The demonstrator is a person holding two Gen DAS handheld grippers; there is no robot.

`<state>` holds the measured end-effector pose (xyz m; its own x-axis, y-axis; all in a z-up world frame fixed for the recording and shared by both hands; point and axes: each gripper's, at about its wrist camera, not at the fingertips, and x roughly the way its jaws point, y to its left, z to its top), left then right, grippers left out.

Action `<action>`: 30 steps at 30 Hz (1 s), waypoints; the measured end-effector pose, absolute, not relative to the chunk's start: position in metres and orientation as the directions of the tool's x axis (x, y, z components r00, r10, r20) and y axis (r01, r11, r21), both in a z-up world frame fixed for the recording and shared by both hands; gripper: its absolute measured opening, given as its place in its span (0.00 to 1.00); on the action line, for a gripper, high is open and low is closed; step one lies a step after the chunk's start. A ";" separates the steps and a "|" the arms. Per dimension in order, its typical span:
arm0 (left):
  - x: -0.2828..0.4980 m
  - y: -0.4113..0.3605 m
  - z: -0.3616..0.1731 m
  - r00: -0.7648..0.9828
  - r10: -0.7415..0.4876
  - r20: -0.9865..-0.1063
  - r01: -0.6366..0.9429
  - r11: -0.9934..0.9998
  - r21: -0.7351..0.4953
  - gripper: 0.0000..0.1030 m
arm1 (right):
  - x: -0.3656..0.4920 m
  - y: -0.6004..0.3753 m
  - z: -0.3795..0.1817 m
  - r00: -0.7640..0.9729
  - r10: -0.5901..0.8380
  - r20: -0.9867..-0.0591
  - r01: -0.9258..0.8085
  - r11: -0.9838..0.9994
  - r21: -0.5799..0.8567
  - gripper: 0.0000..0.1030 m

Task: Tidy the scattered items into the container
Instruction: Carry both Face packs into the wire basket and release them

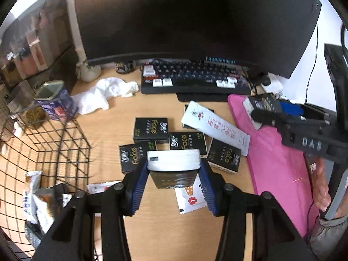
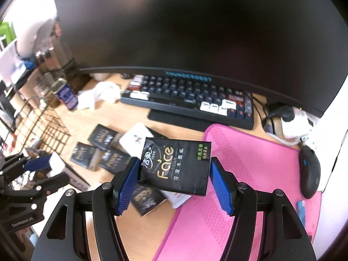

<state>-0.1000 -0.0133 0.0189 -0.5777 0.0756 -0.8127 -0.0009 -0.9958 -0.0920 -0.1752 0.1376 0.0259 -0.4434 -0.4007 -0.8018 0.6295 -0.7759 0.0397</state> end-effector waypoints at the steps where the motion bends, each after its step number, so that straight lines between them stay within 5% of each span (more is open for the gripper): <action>1: -0.097 -0.015 0.025 -0.587 0.073 -0.806 0.002 -0.996 -0.091 0.51 | -0.169 0.134 0.031 -0.443 -0.408 -0.798 0.642 -0.766 0.035 0.62; 13: -0.029 -0.116 0.091 -0.688 -0.104 -0.718 0.217 -0.974 -0.067 0.51 | -0.084 0.022 0.071 -0.313 -0.574 -0.757 0.834 -0.547 0.069 0.62; 25: 0.010 -0.208 0.060 -0.627 -0.183 -0.757 0.372 -0.925 -0.084 0.51 | -0.012 -0.082 0.051 -0.180 -0.603 -0.777 0.923 -0.377 0.078 0.63; 30: 0.014 -0.203 0.066 -0.657 -0.217 -0.722 0.380 -0.923 -0.068 0.75 | -0.015 -0.077 0.054 -0.165 -0.624 -0.763 0.918 -0.381 0.113 0.65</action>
<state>0.0135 -0.2029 0.0661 -0.6569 -0.2173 -0.7219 0.3795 -0.9227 -0.0676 -0.0155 -0.0772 0.0540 -0.1654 -0.6244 -0.7634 0.9177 -0.3809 0.1127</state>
